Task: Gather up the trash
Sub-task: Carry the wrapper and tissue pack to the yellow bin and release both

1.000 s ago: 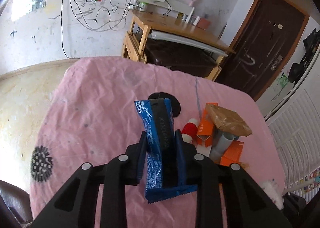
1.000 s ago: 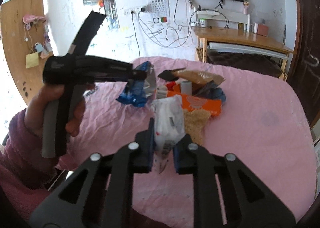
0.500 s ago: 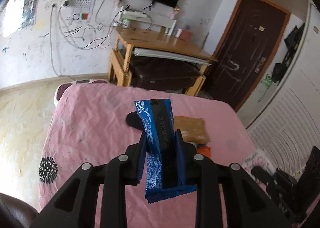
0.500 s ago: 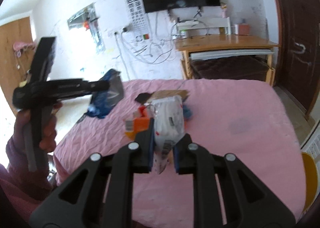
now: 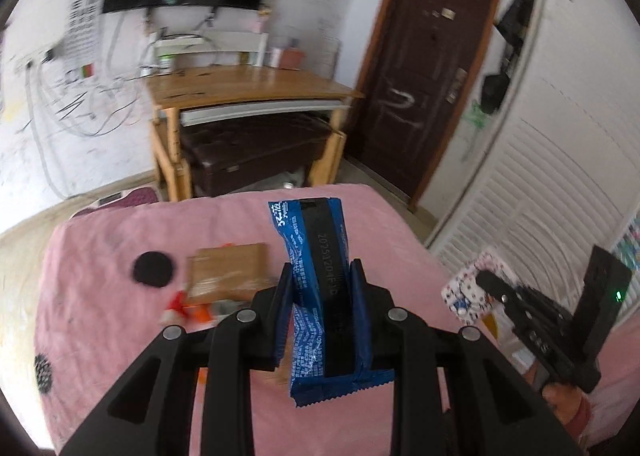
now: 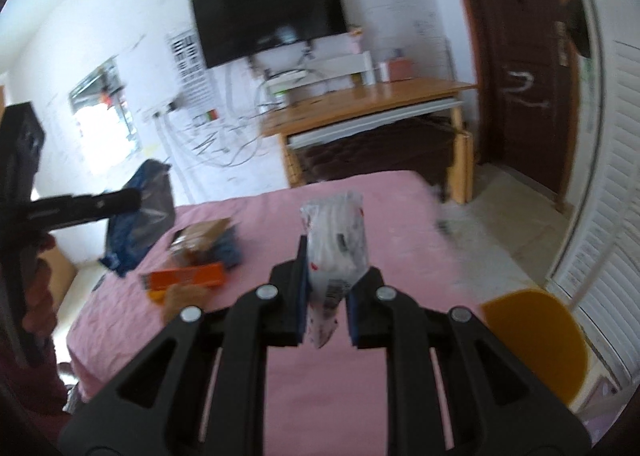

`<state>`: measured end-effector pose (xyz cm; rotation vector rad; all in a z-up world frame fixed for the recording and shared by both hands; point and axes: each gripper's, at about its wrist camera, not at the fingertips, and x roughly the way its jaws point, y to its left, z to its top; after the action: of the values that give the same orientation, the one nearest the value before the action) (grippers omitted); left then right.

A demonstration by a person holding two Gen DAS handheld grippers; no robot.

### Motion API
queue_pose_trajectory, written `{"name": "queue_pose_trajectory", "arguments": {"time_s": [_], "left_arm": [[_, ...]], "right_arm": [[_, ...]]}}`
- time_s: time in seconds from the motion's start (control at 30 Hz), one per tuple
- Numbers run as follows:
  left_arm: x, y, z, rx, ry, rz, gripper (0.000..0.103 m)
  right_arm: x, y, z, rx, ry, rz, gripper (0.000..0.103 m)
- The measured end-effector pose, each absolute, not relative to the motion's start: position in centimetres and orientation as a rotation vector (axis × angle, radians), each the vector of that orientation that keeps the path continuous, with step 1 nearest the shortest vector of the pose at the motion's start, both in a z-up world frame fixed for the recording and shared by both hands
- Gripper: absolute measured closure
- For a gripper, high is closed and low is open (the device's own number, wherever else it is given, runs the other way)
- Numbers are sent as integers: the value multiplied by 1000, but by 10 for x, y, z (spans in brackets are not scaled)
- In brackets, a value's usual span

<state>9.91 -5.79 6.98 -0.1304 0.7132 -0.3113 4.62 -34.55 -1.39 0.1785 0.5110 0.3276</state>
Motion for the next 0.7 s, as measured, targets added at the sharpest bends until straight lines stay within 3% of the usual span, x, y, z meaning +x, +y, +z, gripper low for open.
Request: {"name": "queue_pose_trajectory", "arguments": {"time_s": [0.7], "left_arm": [[141,-303,34,92,867,-552,80]], "right_arm": [[79,-519,-105,356,613,0,88]]}}
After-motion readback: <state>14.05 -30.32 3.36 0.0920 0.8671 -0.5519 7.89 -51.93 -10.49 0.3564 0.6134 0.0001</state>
